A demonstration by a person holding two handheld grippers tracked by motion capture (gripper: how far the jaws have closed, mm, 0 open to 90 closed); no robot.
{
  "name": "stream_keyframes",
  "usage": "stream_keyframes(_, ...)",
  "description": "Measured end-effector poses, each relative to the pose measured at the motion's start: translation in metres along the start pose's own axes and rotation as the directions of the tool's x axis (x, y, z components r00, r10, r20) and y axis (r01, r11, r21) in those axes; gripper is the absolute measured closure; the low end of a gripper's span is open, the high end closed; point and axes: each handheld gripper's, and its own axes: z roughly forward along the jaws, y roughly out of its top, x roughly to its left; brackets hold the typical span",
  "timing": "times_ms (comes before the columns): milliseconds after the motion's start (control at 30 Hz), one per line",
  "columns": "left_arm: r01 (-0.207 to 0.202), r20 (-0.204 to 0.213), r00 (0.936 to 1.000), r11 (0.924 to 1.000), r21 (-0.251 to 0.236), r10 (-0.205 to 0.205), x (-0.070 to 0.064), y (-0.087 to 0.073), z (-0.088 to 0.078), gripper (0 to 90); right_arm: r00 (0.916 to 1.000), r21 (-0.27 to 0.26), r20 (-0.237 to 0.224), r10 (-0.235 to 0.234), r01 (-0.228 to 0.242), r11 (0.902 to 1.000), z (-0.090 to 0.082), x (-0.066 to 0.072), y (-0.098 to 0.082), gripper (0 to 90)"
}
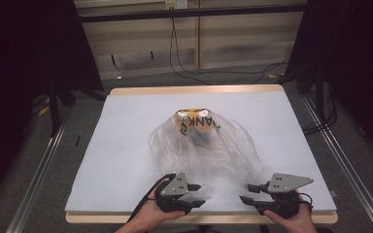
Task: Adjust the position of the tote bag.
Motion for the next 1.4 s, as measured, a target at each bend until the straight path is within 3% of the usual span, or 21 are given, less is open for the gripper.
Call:
stream_keyframes(200,-0.010,-0.030,0.9995,0.9988,0.049,0.011,0.004,-0.004,0.006,50.6,0.9999,0.005,-0.008,0.011,-0.011,0.9999,0.000,-0.003,-0.002,71.0)
stream_keyframes(367,0.008,-0.042,0.9991,0.9964,0.084,-0.005,0.010,-0.008,0.009,49.7,0.9998,0.010,-0.015,0.015,-0.015,0.9998,0.000,-0.003,-0.002,77.5)
stream_keyframes(500,0.026,-0.030,0.9993,0.9945,0.101,-0.023,0.013,-0.011,0.011,55.3,0.9996,0.004,-0.022,0.020,-0.020,0.9998,0.000,-0.004,-0.002,81.3)
stream_keyframes(700,0.025,0.012,0.9996,0.9953,0.093,-0.026,0.010,-0.010,0.011,75.6,0.9995,0.004,-0.028,0.016,-0.016,0.9999,0.000,-0.004,-0.002,84.0)
stream_keyframes(833,0.027,0.032,0.9990,0.9940,0.106,-0.031,0.011,-0.009,0.009,83.1,0.9994,0.001,-0.031,0.015,-0.015,0.9999,-0.001,-0.004,-0.002,85.1)
stream_keyframes(900,0.033,0.062,0.9974,0.9962,0.081,-0.038,0.011,-0.009,0.009,85.3,0.9994,0.001,-0.031,0.014,-0.014,0.9999,-0.001,-0.004,-0.002,85.8)
stream_keyframes(1033,0.037,0.077,0.9962,0.9977,0.058,-0.041,0.009,-0.006,0.006,86.0,0.9996,-0.002,-0.026,0.011,-0.011,0.9999,-0.001,-0.003,-0.002,86.6)
stream_keyframes(1200,0.072,0.102,0.9921,0.9973,0.017,-0.073,0.012,-0.004,0.000,86.7,0.9996,-0.009,-0.025,0.012,-0.012,0.9999,-0.002,-0.003,-0.001,86.8)
stream_keyframes(1400,0.089,0.098,0.9913,0.9960,-0.003,-0.088,0.012,-0.001,-0.005,87.6,0.9998,-0.023,-0.017,0.008,-0.008,0.9997,-0.004,-0.003,-0.001,87.3)
